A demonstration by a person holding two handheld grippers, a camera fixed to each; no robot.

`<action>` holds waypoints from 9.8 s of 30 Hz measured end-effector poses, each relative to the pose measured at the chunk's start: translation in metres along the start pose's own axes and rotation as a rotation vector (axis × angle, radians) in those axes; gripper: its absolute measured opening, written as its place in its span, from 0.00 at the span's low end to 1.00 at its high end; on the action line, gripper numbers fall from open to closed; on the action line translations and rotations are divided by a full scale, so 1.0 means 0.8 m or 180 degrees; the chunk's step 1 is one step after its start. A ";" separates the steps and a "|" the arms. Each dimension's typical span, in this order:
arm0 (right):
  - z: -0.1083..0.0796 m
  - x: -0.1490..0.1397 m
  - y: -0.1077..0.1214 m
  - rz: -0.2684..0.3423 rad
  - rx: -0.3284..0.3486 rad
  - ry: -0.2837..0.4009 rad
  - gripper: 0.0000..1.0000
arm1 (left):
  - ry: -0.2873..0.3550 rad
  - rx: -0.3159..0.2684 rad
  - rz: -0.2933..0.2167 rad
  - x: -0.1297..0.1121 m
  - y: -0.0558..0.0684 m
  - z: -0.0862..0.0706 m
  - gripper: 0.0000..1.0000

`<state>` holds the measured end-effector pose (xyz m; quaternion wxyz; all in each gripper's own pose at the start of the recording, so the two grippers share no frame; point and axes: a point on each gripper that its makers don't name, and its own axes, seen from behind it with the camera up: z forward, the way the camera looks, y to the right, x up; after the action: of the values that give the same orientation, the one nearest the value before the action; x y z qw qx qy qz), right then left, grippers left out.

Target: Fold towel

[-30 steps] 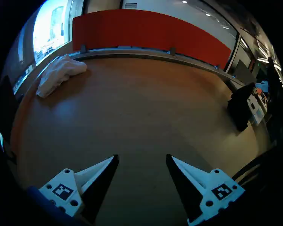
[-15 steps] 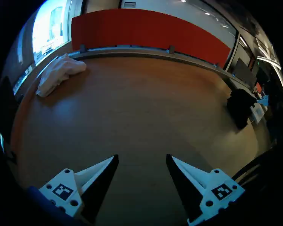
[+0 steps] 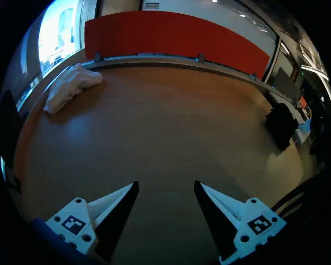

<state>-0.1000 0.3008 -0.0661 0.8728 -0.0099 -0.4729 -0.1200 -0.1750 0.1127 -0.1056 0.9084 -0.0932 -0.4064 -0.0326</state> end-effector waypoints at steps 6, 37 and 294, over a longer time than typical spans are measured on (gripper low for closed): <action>0.011 -0.006 -0.003 0.0048 -0.0025 -0.0043 0.06 | 0.0003 0.0012 -0.0004 0.000 -0.001 -0.002 0.93; -0.029 0.002 -0.017 0.0208 -0.0067 0.0288 0.91 | 0.0090 -0.0005 0.0025 0.010 -0.004 -0.012 0.93; -0.004 0.162 -0.326 0.1034 0.0096 0.3208 1.00 | 0.2809 0.0780 0.0096 0.138 -0.167 0.035 0.93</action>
<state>-0.0862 0.0215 0.0145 0.9993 -0.0115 0.0112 0.0337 -0.1397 -0.0113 0.0136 0.9993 0.0319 0.0200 -0.0077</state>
